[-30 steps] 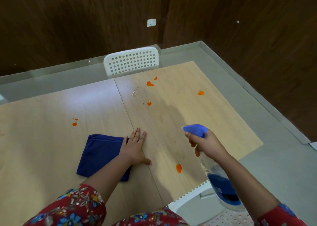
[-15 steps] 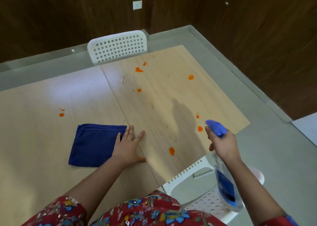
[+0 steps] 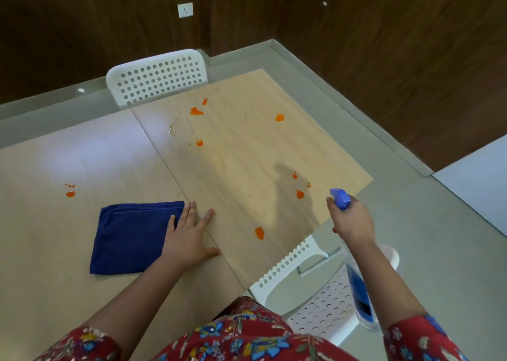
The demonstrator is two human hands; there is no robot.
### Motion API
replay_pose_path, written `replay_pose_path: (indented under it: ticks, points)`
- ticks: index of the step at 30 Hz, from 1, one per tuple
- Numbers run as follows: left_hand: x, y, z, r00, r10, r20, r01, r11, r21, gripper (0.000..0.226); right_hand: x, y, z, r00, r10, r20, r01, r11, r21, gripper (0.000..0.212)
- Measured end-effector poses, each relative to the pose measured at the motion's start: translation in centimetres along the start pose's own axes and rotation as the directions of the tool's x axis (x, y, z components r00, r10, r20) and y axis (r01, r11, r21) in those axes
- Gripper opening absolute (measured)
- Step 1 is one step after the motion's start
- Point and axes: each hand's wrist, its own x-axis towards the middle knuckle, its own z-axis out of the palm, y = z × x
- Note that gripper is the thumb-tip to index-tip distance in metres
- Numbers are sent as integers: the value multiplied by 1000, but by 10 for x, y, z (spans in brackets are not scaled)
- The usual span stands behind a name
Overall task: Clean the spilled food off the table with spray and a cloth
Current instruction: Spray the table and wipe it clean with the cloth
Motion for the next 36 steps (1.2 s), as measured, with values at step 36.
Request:
replay_pose_path:
  ticks: [36]
  points:
    - [-229,-205,28,554,-765,-328,58,428,-902,17,-299,-302,201,315,-918,242,402,360,842,29]
